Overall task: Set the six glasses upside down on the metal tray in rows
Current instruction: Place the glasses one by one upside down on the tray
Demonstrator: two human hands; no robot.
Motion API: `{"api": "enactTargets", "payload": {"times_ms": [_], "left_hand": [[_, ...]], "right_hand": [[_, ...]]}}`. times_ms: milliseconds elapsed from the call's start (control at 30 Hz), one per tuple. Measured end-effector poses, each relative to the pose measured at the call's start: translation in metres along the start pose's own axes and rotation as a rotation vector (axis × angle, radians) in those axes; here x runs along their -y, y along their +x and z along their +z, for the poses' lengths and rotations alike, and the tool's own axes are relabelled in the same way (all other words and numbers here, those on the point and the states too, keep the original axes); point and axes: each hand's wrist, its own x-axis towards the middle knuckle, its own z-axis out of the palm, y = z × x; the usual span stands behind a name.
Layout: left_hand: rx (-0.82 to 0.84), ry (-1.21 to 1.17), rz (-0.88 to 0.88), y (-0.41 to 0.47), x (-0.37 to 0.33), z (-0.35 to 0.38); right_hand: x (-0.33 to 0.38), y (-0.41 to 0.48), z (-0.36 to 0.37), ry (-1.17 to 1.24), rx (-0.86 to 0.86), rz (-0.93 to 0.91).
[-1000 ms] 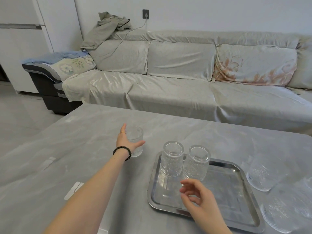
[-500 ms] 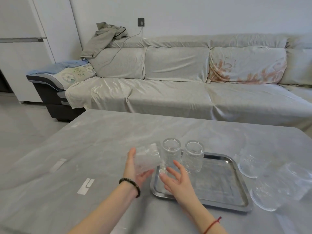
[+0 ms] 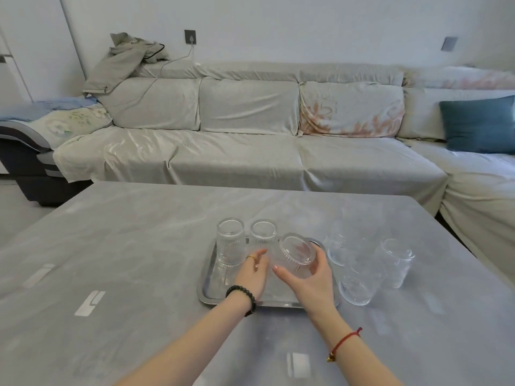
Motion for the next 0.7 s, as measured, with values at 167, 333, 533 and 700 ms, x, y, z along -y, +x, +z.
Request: {"api": "enactTargets", "payload": {"times_ms": [167, 333, 533, 700], "left_hand": [[0.156, 0.214, 0.087, 0.014, 0.015, 0.027], [0.277, 0.271, -0.018, 0.037, 0.021, 0.045], [0.275, 0.183, -0.094, 0.067, 0.03, 0.059], [0.272, 0.143, -0.098, 0.077, 0.038, 0.064]], "right_hand": [[-0.017, 0.022, -0.014, -0.101, -0.035, 0.018], [-0.034, 0.056, -0.021, -0.223, 0.011, 0.057], [-0.051, 0.09, -0.019, -0.217, 0.006, 0.081], [-0.063, 0.104, -0.013, -0.235, -0.018, 0.096]]}}
